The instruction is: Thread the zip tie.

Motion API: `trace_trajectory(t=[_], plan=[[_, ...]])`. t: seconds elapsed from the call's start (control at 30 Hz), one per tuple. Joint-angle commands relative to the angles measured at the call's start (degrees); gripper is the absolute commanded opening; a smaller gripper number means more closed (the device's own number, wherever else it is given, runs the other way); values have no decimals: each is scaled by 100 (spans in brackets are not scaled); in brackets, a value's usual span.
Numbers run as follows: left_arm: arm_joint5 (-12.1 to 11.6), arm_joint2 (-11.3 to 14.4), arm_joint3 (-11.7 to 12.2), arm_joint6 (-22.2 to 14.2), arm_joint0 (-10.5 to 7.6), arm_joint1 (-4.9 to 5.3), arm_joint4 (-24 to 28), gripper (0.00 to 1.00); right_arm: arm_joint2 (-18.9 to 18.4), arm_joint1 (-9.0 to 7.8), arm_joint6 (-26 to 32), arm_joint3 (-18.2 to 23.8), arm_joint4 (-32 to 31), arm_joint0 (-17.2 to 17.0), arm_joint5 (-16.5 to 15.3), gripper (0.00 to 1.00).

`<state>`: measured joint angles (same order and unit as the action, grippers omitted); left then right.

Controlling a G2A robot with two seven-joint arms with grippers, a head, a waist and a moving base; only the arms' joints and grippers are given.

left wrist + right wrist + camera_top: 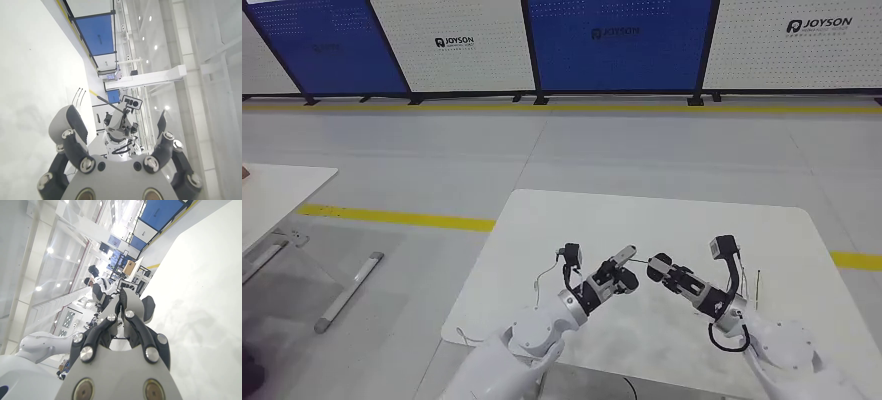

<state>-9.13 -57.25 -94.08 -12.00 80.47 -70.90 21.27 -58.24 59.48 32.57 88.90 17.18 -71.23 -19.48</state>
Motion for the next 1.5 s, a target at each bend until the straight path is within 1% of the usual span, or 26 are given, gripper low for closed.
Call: trace_trajectory(t=[0.0, 0.03, 0.07, 0.23, 0.37, 0.57, 0.9, 0.93, 1.0, 1.03, 1.17, 1.27, 1.37, 1.47], plan=[[8, 27, 45, -88, -15, -9, 108, 20, 0, 0, 0, 0, 0, 0, 0, 0], [-7, 12, 68, -136, -26, -7, 124, 2, 0, 0, 0, 0, 0, 0, 0, 0], [-23, 6, 78, -138, -21, -5, 105, 0, 0, 0, 0, 0, 0, 0, 0, 0], [-86, -33, 107, -169, 11, -5, 182, 0, 0, 0, 0, 0, 0, 0, 0, 0], [-86, -72, 102, -344, 22, 0, 357, 0, 0, 0, 0, 0, 0, 0, 0, 0], [-102, -63, 75, -362, 57, 2, 312, 0, 0, 0, 0, 0, 0, 0, 0, 0], [-196, -70, 28, -336, 91, 0, 240, 0, 0, 0, 0, 0, 0, 0, 0, 0], [-200, -73, 19, -329, 98, 1, 228, 0, 2, 4, -38, 19, -28, -21, 39, 24], [-203, -84, 0, -311, 113, 4, 197, 0, -10, 10, -50, 65, -78, -49, 111, 87], [-200, -88, -7, -300, 119, 5, 181, 0, -21, 12, -40, 71, -81, -58, 133, 100], [-104, -109, -35, -220, 140, 12, 73, 0, -94, 18, 6, 70, -64, -78, 229, 100], [16, -113, -64, -71, 159, 12, -45, 0, -212, 18, 0, 40, 42, -109, 234, 100], [196, -134, -73, 47, 183, 20, -166, 0, -455, -9, -12, -6, 153, -174, 221, 100], [443, -126, -89, 195, 219, 28, -363, 0, -779, -57, 25, 1, 286, -300, 250, 100]])
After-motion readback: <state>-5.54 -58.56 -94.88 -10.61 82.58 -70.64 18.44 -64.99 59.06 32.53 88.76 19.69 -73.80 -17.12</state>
